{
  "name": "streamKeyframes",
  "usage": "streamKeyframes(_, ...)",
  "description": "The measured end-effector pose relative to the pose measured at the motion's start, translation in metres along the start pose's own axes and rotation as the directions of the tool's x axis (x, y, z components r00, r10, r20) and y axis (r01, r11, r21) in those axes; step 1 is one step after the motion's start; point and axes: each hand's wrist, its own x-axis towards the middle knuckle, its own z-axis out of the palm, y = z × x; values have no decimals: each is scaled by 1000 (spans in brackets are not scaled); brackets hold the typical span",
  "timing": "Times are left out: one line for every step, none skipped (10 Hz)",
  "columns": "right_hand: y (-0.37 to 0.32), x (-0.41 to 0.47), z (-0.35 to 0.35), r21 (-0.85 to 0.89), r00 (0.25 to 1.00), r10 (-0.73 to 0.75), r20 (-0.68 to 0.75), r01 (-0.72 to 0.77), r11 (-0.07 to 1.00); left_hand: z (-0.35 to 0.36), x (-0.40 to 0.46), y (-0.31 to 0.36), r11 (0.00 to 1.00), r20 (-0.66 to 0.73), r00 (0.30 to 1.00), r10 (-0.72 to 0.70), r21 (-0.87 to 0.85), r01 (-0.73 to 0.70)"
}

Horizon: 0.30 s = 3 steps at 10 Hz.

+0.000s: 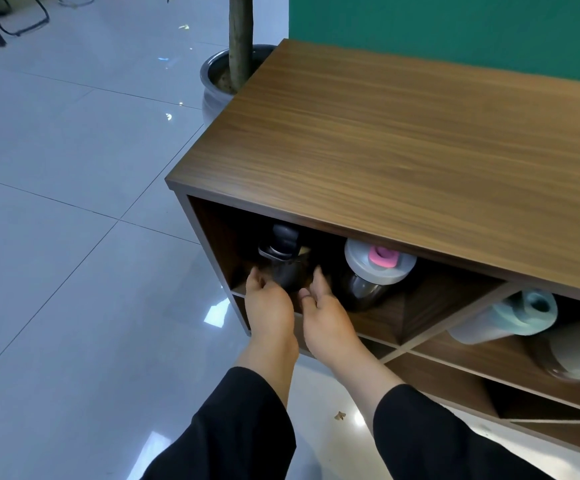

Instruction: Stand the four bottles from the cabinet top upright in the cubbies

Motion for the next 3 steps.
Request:
streamKeyframes(-2, -11, 0, 29, 1000, -23, -5, 23, 999, -2, 0, -10, 993, -50, 992, -114, -5, 114)
streamKeyframes(-6, -17, -3, 110, 999, -19, -27, 22, 994, 2, -12, -15, 989, -16, 988, -151, 8, 151)
streamKeyframes(-8, -30, -3, 161, 1000, -2, -13, 4, 987, 1, -39, -18, 990, 27, 991, -133, 43, 132)
